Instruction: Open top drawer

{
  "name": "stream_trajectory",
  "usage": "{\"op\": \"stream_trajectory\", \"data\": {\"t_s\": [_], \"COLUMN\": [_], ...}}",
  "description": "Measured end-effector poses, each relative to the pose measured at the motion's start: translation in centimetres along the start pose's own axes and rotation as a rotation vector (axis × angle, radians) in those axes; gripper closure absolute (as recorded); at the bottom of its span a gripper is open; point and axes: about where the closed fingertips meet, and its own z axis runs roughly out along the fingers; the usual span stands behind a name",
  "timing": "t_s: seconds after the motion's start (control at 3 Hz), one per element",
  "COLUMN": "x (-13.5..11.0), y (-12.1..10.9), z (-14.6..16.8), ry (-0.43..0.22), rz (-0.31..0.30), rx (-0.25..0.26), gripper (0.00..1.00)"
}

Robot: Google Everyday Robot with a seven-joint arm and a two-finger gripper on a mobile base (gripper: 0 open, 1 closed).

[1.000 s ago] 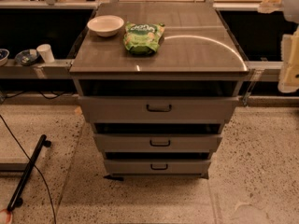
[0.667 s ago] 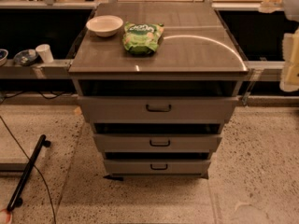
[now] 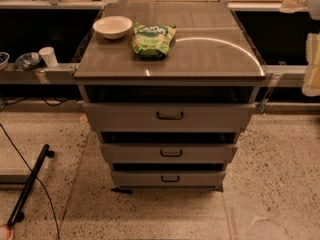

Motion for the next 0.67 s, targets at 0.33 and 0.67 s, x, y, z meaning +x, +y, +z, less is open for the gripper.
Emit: {"op": "stream_trajectory", "data": {"t_s": [0.33, 0.67], "x": [0.0, 0.8], "y": [-0.1, 1.2], "z": [-0.4, -1.9], "ry": [0.000, -0.057], "rz": [0.000, 0.000], "rx": [0.000, 0.047], "gripper": [0.00, 0.00]}}
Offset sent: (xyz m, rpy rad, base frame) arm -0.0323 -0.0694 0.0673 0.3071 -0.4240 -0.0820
